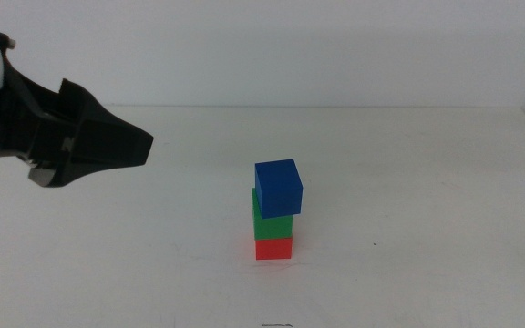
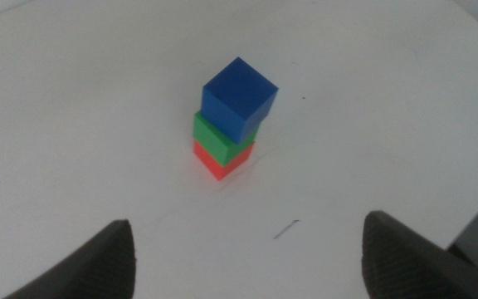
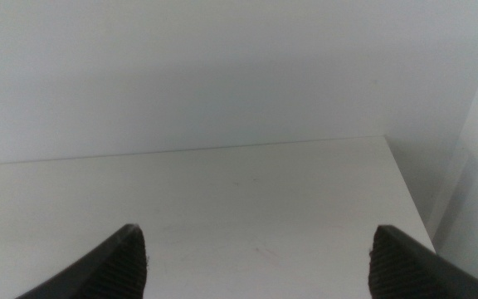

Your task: Stack red cubes first, then green, then blue cubes in a specific spot.

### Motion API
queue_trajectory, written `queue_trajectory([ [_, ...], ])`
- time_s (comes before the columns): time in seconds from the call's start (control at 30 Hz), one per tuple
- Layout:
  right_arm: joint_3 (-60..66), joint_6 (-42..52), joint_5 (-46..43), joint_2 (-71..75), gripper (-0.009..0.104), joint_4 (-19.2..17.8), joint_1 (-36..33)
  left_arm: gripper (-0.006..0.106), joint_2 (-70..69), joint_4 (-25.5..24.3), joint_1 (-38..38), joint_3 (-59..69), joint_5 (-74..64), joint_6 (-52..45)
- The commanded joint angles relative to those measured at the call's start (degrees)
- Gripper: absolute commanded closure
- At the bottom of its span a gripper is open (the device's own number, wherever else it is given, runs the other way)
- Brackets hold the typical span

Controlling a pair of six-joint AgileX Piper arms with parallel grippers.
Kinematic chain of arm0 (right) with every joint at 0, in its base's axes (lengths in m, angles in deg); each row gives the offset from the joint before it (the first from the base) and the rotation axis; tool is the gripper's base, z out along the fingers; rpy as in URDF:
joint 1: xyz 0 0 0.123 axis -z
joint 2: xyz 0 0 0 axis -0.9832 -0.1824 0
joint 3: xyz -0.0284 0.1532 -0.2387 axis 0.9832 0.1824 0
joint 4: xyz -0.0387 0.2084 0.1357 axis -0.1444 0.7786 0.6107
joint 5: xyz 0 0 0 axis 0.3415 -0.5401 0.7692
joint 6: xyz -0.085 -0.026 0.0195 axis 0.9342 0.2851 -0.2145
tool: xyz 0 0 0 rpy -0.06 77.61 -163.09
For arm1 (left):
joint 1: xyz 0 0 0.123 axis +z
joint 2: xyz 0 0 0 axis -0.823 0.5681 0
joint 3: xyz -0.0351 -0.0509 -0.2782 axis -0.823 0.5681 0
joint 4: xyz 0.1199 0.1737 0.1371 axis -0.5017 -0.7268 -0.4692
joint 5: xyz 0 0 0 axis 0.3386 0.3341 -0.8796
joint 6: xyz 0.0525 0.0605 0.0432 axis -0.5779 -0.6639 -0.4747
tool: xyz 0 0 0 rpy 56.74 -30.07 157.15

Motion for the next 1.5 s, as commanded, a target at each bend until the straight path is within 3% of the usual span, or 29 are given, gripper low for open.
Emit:
queue_trajectory([
  [0.0,-1.5,0.7,-4.4,0.0,0.023,-0.5,0.4,0.007,-0.8,0.6,-0.1,-1.4,3.6,0.0],
  [0.13,-1.5,0.7,-4.4,0.0,0.023,-0.5,0.4,0.007,-4.8,-10.4,-0.1,1.9,13.5,2.6],
  [0.3,-1.5,0.7,-4.4,0.0,0.023,-0.5,0.4,0.007,-13.3,-23.5,0.2,14.3,35.7,16.9],
  [0.43,-1.5,0.7,-4.4,0.0,0.023,-0.5,0.4,0.007,-21.1,-31.7,5.1,25.6,46.0,24.8],
  [0.73,-1.5,0.7,-4.4,0.0,0.023,-0.5,0.4,0.007,-37.7,-32.8,14.3,42.1,46.8,27.1],
  [1.47,-1.5,0.7,-4.4,0.0,0.023,-0.5,0.4,0.007,-53.6,-31.9,14.2,52.7,45.9,27.2],
])
